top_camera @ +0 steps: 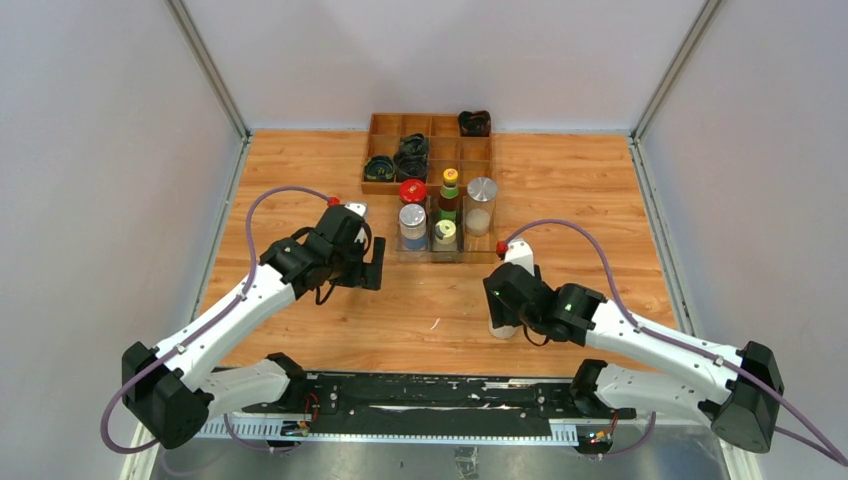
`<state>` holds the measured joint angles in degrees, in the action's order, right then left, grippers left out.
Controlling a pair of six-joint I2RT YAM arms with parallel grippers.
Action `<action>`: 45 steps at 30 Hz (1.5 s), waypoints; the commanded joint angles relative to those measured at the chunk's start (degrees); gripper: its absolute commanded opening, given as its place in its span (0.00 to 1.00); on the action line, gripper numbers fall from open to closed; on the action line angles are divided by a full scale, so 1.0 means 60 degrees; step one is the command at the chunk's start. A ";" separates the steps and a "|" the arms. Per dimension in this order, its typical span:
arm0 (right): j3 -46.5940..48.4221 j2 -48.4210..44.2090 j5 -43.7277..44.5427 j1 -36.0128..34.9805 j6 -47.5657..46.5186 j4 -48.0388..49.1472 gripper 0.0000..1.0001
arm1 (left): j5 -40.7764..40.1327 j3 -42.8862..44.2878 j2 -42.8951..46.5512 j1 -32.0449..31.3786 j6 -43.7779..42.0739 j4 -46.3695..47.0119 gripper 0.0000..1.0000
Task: Organize the condiment bottles
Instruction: Place the bottle in the storage box.
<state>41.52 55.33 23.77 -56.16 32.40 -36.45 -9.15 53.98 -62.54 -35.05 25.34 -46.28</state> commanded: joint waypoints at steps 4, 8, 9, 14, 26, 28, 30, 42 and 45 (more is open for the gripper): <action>-0.0188 -0.0219 0.0273 -0.0957 0.0880 -0.0449 0.54 | 0.0159 -0.0007 -0.0063 0.0063 0.0024 0.0321 1.00; 0.0188 0.0055 0.0378 -0.1115 0.0825 -0.0514 0.54 | 0.0204 -0.0067 -0.0119 0.0062 0.0038 0.0425 1.00; 0.0324 0.0150 0.0408 -0.1145 0.0783 -0.0524 0.54 | 0.0206 -0.0085 -0.0117 0.0050 0.0039 0.0456 1.00; 0.1020 0.0841 0.0692 -0.1157 0.0384 -0.0532 0.54 | 0.0192 -0.0104 -0.0135 0.0055 0.0010 0.0498 1.00; 0.2567 0.2266 0.0894 -0.0668 -0.0661 -0.0290 0.54 | 0.0192 -0.0207 0.0024 0.0052 0.0002 0.0532 1.00; 0.2730 0.2318 0.0778 -0.0450 -0.0831 -0.0234 0.54 | 0.0192 -0.0194 0.0049 0.0053 0.0009 0.0522 1.00; 0.2906 0.2369 0.0719 -0.0257 -0.1008 -0.0211 0.54 | 0.0192 -0.0209 0.0052 0.0054 0.0010 0.0531 1.00; 0.3819 0.2809 0.0053 0.0935 -0.1936 0.0075 0.54 | 0.0177 -0.0207 0.0067 0.0057 0.0021 0.0515 1.00; 0.4022 0.2916 -0.0040 0.1055 -0.2040 0.0099 0.54 | 0.0177 -0.0207 0.0054 0.0055 0.0024 0.0520 1.00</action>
<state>62.50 72.42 24.47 -51.13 22.55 -37.04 -8.14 53.43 -63.11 -35.05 25.36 -43.77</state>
